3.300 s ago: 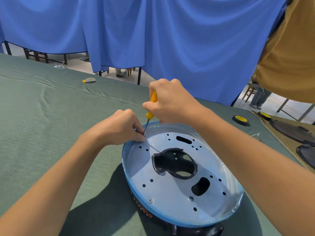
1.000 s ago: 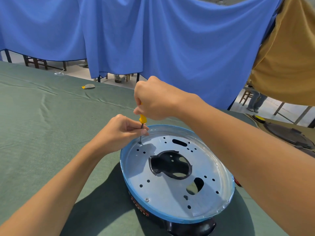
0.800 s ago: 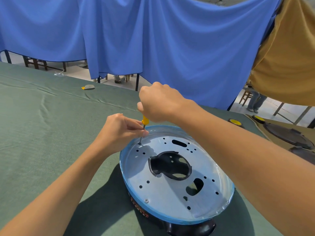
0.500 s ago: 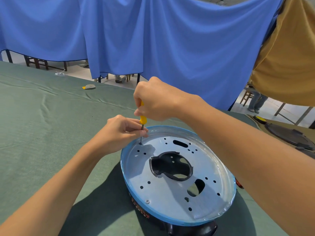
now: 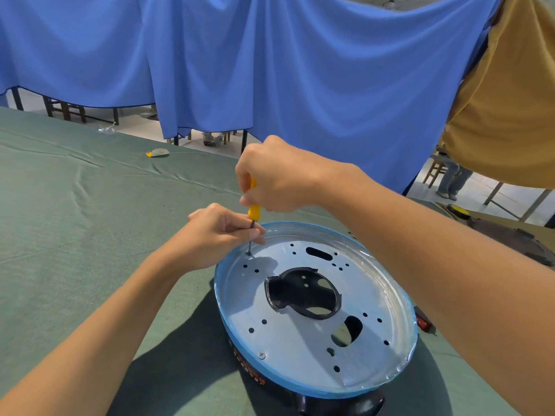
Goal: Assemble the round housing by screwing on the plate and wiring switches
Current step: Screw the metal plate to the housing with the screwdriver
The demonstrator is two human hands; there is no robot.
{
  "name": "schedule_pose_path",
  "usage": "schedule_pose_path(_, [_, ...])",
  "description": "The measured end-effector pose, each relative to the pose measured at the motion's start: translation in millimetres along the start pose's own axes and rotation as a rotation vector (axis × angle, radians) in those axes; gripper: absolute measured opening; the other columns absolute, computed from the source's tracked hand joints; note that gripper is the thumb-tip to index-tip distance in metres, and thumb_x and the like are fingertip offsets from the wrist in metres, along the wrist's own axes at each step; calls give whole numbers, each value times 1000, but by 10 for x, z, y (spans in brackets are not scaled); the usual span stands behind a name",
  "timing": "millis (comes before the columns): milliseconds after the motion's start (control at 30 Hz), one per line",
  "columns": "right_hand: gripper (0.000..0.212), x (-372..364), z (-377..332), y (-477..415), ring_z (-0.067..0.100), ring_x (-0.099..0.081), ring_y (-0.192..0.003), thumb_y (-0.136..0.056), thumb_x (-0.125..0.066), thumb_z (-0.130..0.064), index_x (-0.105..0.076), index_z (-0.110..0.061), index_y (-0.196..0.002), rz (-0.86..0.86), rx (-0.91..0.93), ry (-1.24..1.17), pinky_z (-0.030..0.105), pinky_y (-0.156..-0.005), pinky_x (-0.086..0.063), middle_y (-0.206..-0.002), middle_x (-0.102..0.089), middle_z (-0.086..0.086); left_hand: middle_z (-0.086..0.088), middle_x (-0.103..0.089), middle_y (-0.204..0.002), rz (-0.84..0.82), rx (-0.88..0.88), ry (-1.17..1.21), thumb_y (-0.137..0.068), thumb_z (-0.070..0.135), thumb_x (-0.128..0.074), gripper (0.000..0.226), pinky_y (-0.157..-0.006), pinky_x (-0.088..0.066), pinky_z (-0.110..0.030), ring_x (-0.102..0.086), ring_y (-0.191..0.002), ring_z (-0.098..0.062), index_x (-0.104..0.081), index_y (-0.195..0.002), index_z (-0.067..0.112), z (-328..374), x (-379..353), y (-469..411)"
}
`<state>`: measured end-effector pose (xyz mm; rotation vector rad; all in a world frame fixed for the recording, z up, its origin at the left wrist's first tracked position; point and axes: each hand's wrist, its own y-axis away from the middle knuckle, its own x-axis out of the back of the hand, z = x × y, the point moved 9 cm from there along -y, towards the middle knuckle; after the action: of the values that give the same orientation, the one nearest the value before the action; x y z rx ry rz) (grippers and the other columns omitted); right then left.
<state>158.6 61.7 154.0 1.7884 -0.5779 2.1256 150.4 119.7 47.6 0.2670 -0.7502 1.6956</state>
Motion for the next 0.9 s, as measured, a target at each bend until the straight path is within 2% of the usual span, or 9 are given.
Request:
schedule_pose_path(133, [37,-65,130,-14,17,-41,-52,-95,-51,-23,-30,-19,-64,72,-141,-6,28,-46,-28,-69,-35,2,28,-72,-73,144,11,-23,-78,27,-82,21,-111,-33,-51,-60,-101,16,-74,-76,47,58,56,23])
schedule_pose_path(233, [38,-108,216,14,18,-33,-55,-96,-47,-25,-27,-18,-64,76,-199,11,30,-47,-23,-70,-31,3,27,-68,-64,206,-12,-54,-75,23,-85,24,-110,-33,-53,-65,-103,1,-74,-67,43,95,90,23])
schedule_pose_path(333, [29,-126,147,21,24,-49,-74,-93,-57,-38,-50,-14,-78,-22,-102,12,34,-57,-39,-81,-48,3,22,-72,-75,149,-44,-103,-83,23,-78,16,-113,-21,-41,-63,-108,-3,-79,-72,34,129,71,13])
schedule_pose_path(433, [8,-84,-2,20,19,-54,-92,-87,-67,-24,-60,-20,-91,-63,31,16,29,-65,-44,-96,-59,0,35,-70,-82,51,-25,-117,-92,23,-69,21,-116,-14,-39,-54,-112,14,-79,-75,33,76,24,11])
schedule_pose_path(533, [32,-45,30,-23,24,-56,-76,-89,-66,-25,-45,-24,-65,3,-17,-4,28,-50,-36,-75,-49,0,27,-74,-90,20,24,5,-91,24,-70,14,-117,-27,-48,-58,-112,10,-80,-84,31,17,-3,25])
schedule_pose_path(633, [42,-82,112,-30,21,-39,-57,-95,-54,-28,-30,-20,-62,74,-119,-14,29,-46,-23,-69,-33,3,25,-74,-79,165,46,40,-78,30,-82,13,-112,-33,-52,-65,-99,7,-77,-74,41,47,77,30])
schedule_pose_path(733, [42,-136,169,-4,18,-31,-55,-97,-48,-28,-27,-17,-63,83,-172,-12,30,-47,-21,-68,-31,4,35,-66,-64,212,8,12,-75,27,-84,24,-107,-34,-56,-61,-90,8,-74,-68,48,102,97,20])
schedule_pose_path(800, [39,-164,166,-2,23,-43,-64,-96,-51,-39,-38,-17,-66,13,-150,-32,33,-51,-31,-73,-41,5,32,-66,-64,180,-20,5,-80,23,-81,14,-105,-35,-58,-56,-83,4,-80,-72,34,128,67,11])
schedule_pose_path(900, [23,-122,48,9,23,-54,-92,-89,-64,-38,-59,-17,-94,-74,-19,-2,33,-68,-47,-98,-58,2,22,-75,-79,133,-33,-41,-88,23,-73,17,-109,-33,-45,-59,-90,6,-79,-75,31,133,56,2])
